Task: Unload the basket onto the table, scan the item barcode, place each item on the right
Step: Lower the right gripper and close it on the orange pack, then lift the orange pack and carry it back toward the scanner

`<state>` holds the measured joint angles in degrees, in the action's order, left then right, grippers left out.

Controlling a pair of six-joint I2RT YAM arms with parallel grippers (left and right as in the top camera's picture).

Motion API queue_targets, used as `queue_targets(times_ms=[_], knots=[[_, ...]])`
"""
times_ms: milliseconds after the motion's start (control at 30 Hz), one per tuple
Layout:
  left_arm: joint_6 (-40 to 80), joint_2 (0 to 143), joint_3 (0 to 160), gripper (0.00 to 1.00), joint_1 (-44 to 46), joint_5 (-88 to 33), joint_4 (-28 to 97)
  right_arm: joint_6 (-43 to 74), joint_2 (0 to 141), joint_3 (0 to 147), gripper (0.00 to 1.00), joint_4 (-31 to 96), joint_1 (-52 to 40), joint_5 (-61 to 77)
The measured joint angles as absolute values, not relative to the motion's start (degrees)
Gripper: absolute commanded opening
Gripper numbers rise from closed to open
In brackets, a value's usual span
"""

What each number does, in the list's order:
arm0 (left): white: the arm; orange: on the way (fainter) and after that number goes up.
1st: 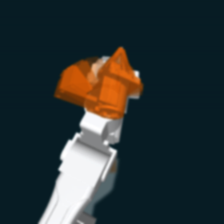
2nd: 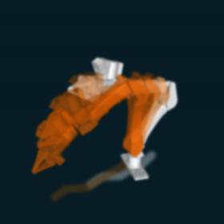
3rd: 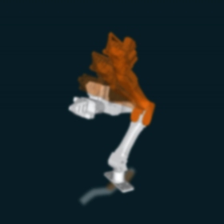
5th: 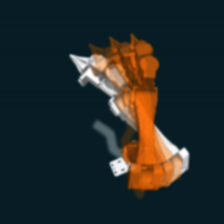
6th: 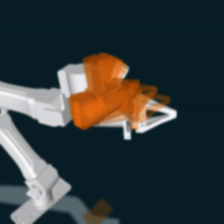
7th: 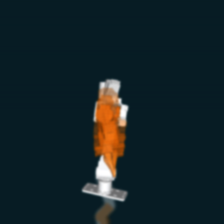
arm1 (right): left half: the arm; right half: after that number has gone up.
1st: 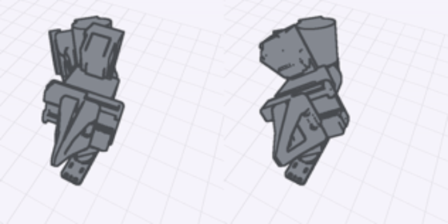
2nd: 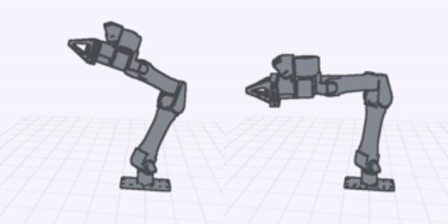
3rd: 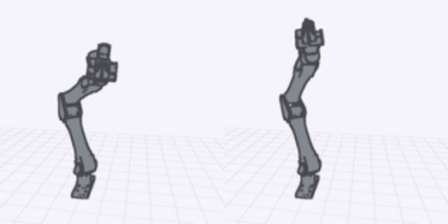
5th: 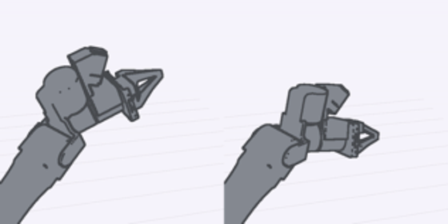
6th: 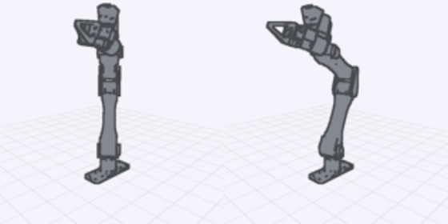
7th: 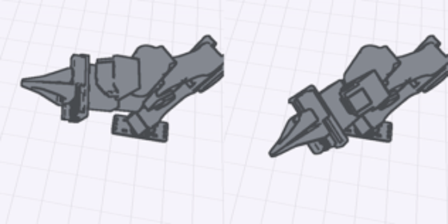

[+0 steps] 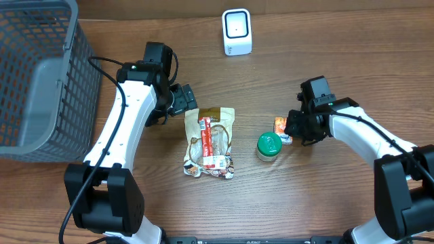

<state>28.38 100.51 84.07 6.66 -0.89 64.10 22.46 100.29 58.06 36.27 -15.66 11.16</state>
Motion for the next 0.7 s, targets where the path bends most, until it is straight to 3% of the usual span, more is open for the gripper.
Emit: queue_targets(times_ms=[700], knots=[[28.36, 100.51, 84.05, 1.00, 6.66, -0.89, 64.10, 22.48, 100.29, 56.34, 0.20, 34.50, -15.70, 11.07]])
